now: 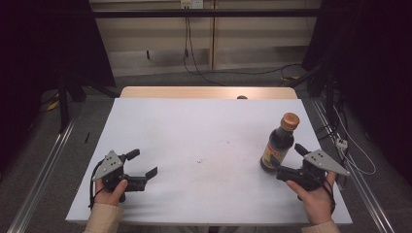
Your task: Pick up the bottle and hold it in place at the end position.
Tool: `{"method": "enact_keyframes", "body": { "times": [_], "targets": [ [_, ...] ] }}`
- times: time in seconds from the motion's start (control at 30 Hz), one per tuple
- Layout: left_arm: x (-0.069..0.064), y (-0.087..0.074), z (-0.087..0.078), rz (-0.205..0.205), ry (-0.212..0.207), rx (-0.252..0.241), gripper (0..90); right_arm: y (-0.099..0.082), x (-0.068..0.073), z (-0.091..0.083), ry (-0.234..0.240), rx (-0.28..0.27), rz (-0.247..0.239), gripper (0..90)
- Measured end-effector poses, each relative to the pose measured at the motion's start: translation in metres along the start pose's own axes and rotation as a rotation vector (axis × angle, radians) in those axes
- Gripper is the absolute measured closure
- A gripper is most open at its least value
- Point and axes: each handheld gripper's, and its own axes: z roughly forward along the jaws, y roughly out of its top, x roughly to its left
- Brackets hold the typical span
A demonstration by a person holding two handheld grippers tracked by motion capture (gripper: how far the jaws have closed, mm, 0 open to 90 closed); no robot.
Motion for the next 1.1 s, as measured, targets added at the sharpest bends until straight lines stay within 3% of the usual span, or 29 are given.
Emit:
{"method": "enact_keyframes", "body": {
  "times": [0.5, 0.6, 0.9, 1.1],
  "targets": [
    [0.0, 0.0, 0.002, 0.0, -0.007, 0.002, 4.3, 0.01, -0.005, 0.017, -0.002, -0.012, 0.01, 10.7],
    [0.0, 0.0, 0.002, 0.001, -0.01, 0.006, 4.3, 0.01, -0.003, 0.021, -0.008, -0.006, -0.013, 12.5],
    [-0.001, 0.0, 0.003, -0.001, -0.009, 0.007, 4.3, 0.012, -0.003, 0.026, 0.019, -0.018, -0.005, 25.1],
    [0.0, 0.0, 0.003, 0.007, -0.01, 0.016, 4.3, 0.012, -0.003, 0.028, 0.014, -0.01, -0.009, 25.9]
  ]
}}
